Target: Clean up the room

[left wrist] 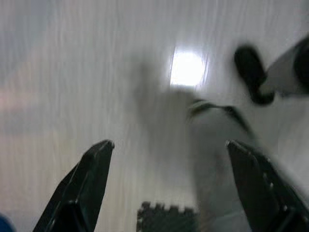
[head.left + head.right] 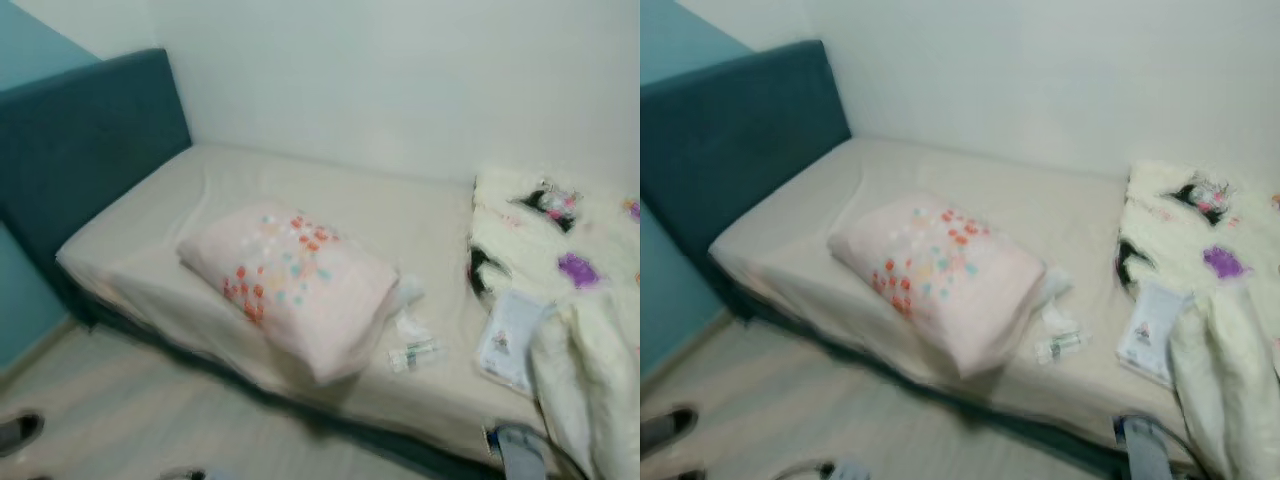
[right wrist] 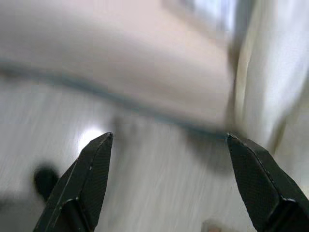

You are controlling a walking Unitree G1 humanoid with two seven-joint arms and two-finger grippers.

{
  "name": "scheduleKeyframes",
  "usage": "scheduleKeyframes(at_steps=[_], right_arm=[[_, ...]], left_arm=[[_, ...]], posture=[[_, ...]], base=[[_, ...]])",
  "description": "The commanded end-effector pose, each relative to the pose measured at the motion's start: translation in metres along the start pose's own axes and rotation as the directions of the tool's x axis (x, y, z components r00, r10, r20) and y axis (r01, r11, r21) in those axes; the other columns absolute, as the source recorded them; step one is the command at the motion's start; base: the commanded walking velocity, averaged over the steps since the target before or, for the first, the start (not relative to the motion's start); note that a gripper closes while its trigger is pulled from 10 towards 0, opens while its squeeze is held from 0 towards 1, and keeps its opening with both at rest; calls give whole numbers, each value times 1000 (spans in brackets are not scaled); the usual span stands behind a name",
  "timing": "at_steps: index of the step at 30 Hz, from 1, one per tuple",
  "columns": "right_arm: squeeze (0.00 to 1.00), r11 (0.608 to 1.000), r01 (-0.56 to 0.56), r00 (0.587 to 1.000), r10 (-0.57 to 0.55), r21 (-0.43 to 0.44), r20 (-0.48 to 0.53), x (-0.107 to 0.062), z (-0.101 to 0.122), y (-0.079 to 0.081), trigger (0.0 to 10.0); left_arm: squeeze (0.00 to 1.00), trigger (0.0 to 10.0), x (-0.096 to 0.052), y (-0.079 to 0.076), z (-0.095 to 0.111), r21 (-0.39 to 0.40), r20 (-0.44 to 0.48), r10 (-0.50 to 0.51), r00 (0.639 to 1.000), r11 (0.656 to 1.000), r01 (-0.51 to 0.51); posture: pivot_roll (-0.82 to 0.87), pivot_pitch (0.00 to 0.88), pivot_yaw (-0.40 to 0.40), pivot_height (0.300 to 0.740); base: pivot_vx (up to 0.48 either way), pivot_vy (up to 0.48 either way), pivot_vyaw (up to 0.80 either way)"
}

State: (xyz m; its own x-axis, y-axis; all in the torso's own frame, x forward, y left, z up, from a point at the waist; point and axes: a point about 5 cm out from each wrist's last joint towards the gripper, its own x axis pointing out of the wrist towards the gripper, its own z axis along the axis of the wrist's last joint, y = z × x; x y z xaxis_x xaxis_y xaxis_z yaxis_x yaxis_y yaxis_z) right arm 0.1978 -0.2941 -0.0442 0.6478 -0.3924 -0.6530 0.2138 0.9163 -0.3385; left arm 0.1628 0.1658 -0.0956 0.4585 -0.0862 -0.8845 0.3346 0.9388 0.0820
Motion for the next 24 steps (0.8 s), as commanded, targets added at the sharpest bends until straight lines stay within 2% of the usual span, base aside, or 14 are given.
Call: scheduleKeyframes(at_steps=[1, 4, 9, 15, 21, 22, 24], right_arm=[[0, 999, -14, 997, 12, 29, 72, 2, 18, 7, 10000], [0, 999, -14, 989, 8, 41, 146, 5, 38, 8, 10000], [0, 998, -13, 980, 0, 61, 198, 5, 53, 11, 10000], [0, 991, -27, 970, -7, 134, 245, 5, 67, 13, 10000], [0, 978, -63, 966, 10, 197, 259, 4, 72, 17, 10000], [0, 953, -93, 963, 12, 290, 269, 4, 76, 18, 10000], [0, 926, -126, 957, 19, 355, 290, 4, 84, 19, 10000]], left_arm=[[0, 10000, -2, 2, -13, -4, -41, 3, 999, 1000, -3], [0, 10000, -1, -1, -12, -3, -36, 1, 999, 1000, -1], [0, 10000, 0, -5, -8, -3, -36, 12, 999, 1000, -12], [0, 10000, 0, -9, -8, -11, -42, -9, 999, 1000, 9], [0, 10000, 0, -12, -8, -27, -43, -12, 999, 1000, 11], [0, 10000, 0, -12, -9, -46, -39, -9, 999, 999, 7], [0, 10000, 0, -10, -10, -55, -39, -5, 999, 998, 3]], posture=[[-91, 0, 34, 740], [-91, 0, 34, 740], [-90, 0, 33, 740], [-94, 0, 39, 740], [-93, 0, 37, 740], [-91, 0, 37, 740], [-90, 0, 36, 740]], base=[[401, 0, 0], [269, 0, 0], [0, 0, 0], [0, -452, 0], [0, -465, 0], [0, 0, 0], [0, 0, 0]])
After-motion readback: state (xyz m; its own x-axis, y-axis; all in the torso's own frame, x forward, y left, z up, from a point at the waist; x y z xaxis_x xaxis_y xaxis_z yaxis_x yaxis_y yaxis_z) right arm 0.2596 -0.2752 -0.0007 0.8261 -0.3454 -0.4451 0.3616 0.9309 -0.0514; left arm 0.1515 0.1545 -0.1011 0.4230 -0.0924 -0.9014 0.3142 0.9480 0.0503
